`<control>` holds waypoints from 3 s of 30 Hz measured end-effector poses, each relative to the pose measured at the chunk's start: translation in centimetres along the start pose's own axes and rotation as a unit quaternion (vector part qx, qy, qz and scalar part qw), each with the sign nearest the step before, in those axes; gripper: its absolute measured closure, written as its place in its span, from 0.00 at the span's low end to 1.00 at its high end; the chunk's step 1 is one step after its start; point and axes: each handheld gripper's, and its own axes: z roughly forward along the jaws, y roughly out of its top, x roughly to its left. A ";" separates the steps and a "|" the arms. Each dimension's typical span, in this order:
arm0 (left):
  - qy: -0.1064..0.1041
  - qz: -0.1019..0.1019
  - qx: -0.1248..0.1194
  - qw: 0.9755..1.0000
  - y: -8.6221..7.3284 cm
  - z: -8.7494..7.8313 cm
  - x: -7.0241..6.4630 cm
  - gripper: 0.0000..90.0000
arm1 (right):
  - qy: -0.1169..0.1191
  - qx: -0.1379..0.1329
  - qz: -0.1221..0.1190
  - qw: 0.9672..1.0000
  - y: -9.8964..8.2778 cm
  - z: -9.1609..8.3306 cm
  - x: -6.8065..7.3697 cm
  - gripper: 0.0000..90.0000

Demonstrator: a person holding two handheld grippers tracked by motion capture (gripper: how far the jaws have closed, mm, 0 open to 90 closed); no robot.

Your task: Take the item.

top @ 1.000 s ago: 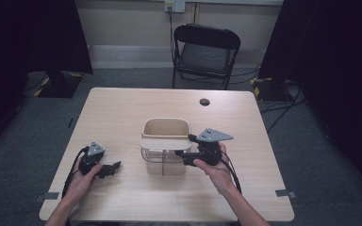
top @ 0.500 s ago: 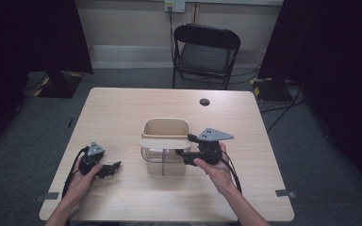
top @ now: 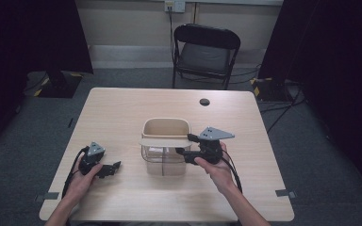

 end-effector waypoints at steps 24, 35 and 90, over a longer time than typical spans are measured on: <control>0.000 0.000 0.000 1.000 0.0 0.0 0.0 0.16 | 0.006 0.000 0.007 1.000 0.2 -0.1 -0.3 0.40; 0.000 0.000 0.000 1.000 0.0 0.0 0.0 0.16 | 0.006 0.000 0.008 1.000 0.2 -0.2 -0.4 0.41; 0.000 0.000 0.000 1.000 0.0 0.0 0.0 0.16 | 0.006 -0.004 0.006 1.000 0.2 -0.2 -0.3 0.41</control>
